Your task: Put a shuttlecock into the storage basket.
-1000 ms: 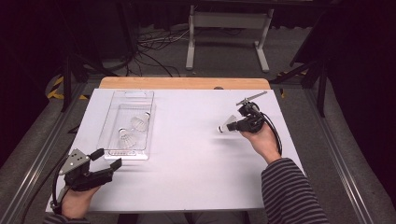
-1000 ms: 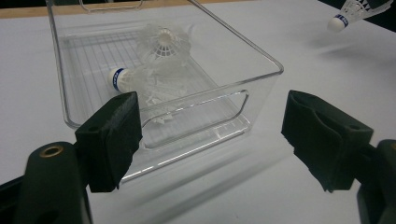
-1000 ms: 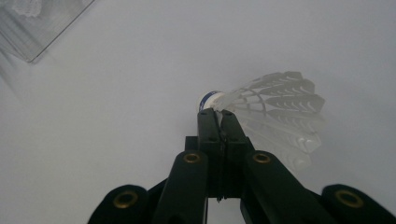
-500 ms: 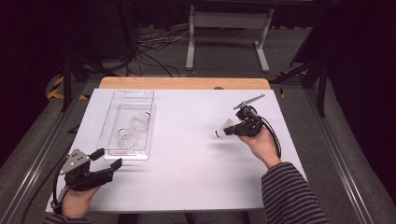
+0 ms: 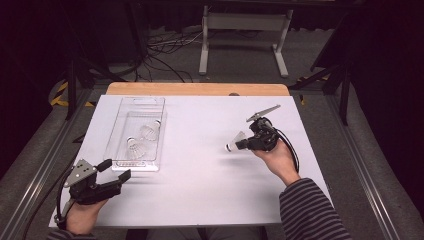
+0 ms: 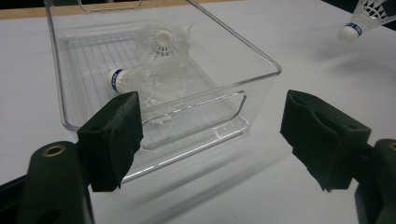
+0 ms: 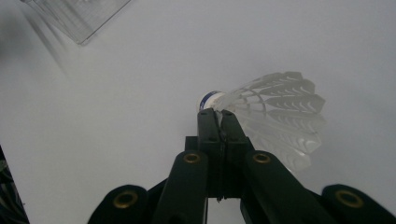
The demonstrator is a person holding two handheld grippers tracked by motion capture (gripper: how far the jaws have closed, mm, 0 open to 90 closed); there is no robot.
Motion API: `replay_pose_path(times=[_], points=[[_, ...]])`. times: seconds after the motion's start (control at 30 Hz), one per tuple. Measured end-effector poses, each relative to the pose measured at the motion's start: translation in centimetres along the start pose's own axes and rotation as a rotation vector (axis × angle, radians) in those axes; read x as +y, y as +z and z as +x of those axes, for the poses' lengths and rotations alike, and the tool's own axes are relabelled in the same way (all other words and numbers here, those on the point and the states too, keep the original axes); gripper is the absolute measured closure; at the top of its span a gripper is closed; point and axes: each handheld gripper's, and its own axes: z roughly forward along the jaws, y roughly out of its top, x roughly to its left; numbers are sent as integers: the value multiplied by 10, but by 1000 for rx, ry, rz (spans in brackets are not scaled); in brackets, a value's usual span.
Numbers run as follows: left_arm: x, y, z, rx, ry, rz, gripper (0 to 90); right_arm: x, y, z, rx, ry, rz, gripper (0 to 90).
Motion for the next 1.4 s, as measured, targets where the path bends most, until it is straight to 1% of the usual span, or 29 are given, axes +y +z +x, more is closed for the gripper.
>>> replay_pose_path(times=[0.07, 0.23, 0.3, 0.4, 0.47, 0.77, 0.93, 1.17, 1.2, 1.27, 1.4], points=[[0, 0, -1, 0, -1, 0, 219, -1, 0, 2, 5, -5, -2, 900], [2, 0, -3, -3, 13, 0, 221, -3, 2, 6, 17, -15, 0, 900], [2, 0, -4, -6, 9, -1, 221, -4, 2, 8, 21, -16, 3, 900], [3, 0, -4, -10, 19, 1, 223, -4, 2, 10, 26, -22, 4, 900], [3, 0, -5, -8, 13, 2, 224, -4, 3, 12, 32, -27, 5, 900], [6, 0, -8, -19, 24, 2, 231, -5, 4, 19, 50, -39, 6, 900], [9, -1, -10, -21, 24, 5, 235, -6, 5, 21, 58, -42, 5, 900], [12, 0, -12, -31, 35, 6, 240, -6, 5, 22, 66, -45, 0, 900], [12, 0, -13, -31, 30, 4, 240, -6, 5, 22, 68, -45, 0, 900], [13, 0, -14, -34, 36, 8, 240, -6, 6, 23, 69, -48, -1, 900], [15, 1, -17, -49, 42, 12, 241, -5, 7, 25, 75, -47, 1, 900]])
